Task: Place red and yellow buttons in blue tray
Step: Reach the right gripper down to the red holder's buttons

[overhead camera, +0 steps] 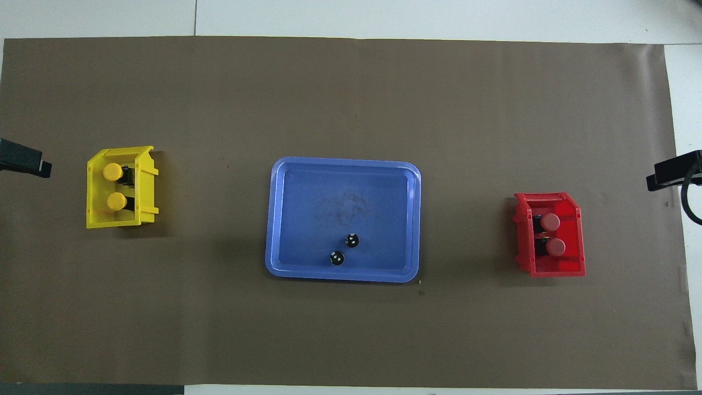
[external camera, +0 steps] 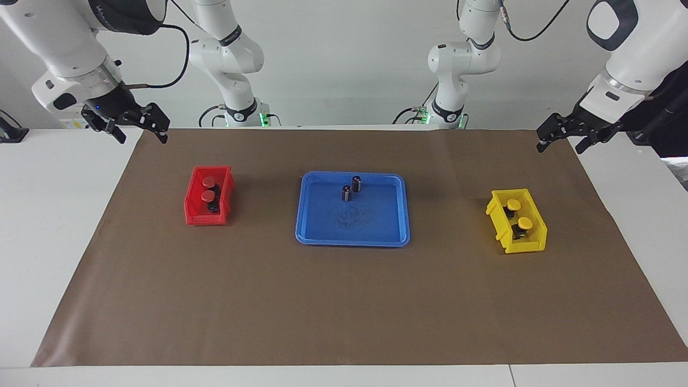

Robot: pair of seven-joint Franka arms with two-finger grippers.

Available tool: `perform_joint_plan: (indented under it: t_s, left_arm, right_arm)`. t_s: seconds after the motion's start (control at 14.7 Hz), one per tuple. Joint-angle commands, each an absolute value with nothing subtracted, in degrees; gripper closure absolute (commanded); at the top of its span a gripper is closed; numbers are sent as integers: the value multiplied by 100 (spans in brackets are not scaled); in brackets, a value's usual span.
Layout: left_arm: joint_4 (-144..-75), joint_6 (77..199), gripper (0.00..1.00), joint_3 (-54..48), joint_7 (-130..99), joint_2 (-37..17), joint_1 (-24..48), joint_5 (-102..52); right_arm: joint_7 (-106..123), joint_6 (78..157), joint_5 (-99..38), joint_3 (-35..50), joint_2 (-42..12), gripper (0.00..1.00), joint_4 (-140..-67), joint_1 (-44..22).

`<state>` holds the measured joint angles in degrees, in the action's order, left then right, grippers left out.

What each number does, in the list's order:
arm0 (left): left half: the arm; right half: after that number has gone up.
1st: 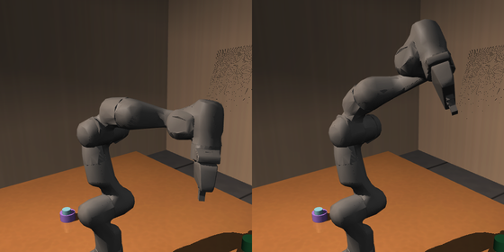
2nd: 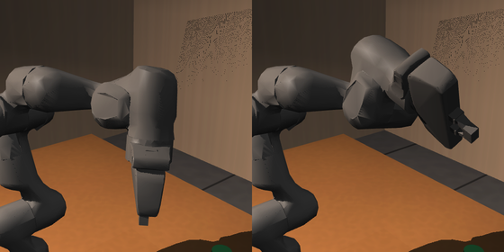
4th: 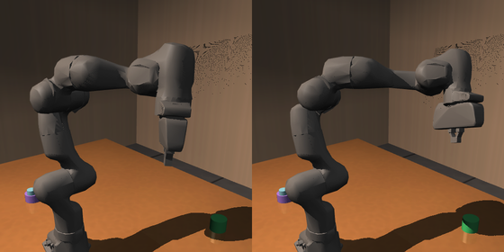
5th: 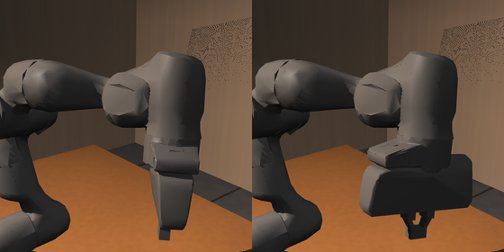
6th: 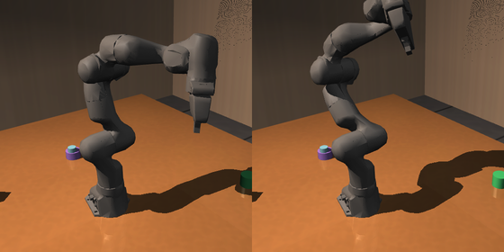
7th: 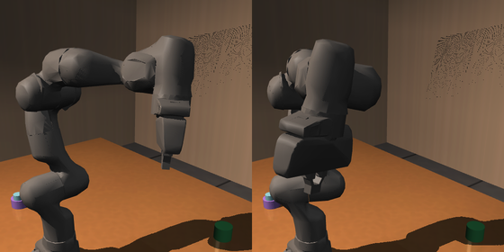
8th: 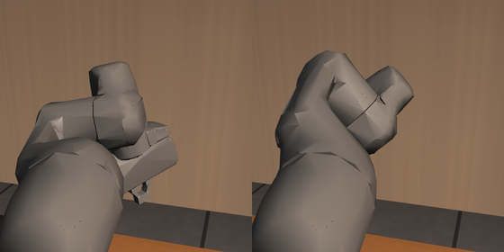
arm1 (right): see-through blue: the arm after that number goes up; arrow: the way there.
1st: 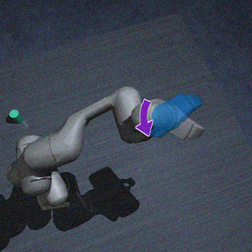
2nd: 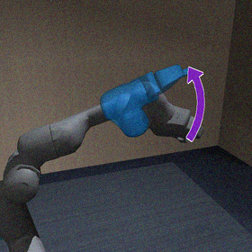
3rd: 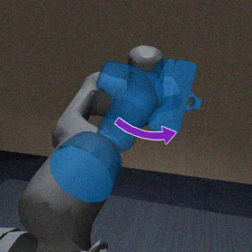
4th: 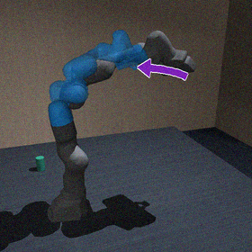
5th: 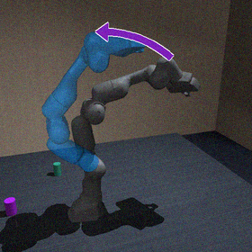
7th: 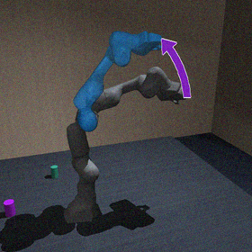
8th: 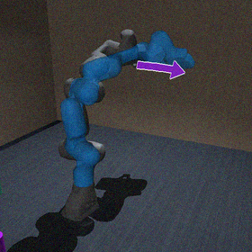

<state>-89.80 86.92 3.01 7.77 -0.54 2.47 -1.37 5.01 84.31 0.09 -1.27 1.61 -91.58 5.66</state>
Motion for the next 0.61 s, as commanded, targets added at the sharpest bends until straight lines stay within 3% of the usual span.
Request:
perform_joint_plan:
  t_s: [0.0, 0.55]
  left_arm:
    - [-9149, 8684, 0, 308, 765, 105, 281, -167]
    - [-9158, 8719, 0, 308, 817, 106, 229, -167]
  right_arm:
    - [439, 8358, 79, -79, 185, 0, -9123, 598]
    - [413, 8411, 79, -44, 255, 0, -9290, 554]
